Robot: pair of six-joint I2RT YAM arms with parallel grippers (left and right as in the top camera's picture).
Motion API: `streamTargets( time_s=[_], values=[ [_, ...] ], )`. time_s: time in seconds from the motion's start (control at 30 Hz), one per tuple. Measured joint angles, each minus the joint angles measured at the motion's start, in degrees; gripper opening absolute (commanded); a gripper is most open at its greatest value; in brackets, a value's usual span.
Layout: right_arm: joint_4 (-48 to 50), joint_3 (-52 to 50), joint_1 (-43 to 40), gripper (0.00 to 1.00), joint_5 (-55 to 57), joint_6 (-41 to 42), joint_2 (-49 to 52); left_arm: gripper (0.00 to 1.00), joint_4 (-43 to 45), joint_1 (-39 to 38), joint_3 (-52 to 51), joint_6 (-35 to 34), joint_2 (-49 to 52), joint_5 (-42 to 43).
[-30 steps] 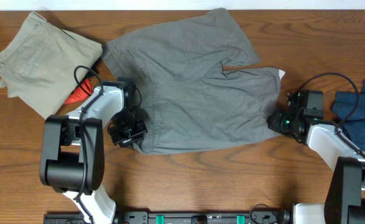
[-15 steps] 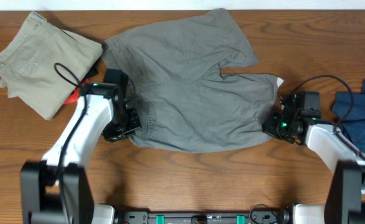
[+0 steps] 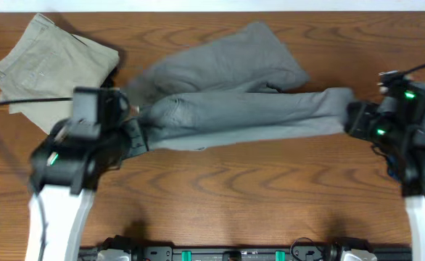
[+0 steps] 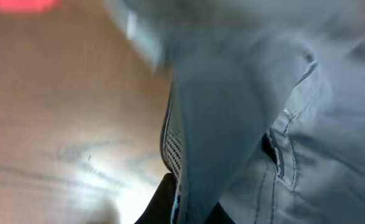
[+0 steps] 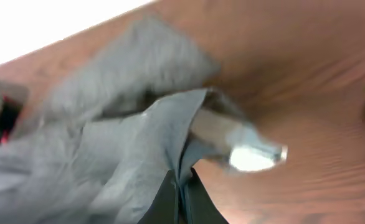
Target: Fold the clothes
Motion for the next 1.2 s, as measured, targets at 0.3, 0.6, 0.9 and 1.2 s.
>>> streamTargets(
  time_s=[0.3, 0.6, 0.9, 1.2],
  values=[
    [-6.7, 20.3, -6.8, 0.01, 2.9, -0.7, -4.9, 0.06, 0.1, -0.7, 14.6, 0.0, -10.9, 3.3],
    [-6.9, 35.3, -9.5, 0.01, 7.0, -1.5, -6.0, 0.06, 4.8, -0.9, 22.3, 1.1, -12.2, 5.8],
    [-10.2, 36.5, -9.5, 0.01, 7.9, -1.5, 2.7, 0.06, 5.1, -1.3, 22.3, 1.9, 0.1, 7.8],
    [-5.9, 35.3, -9.2, 0.01, 2.3, -2.6, 29.2, 0.06, 12.5, -2.0, 22.2, 3.4, 23.4, 8.2]
  ],
)
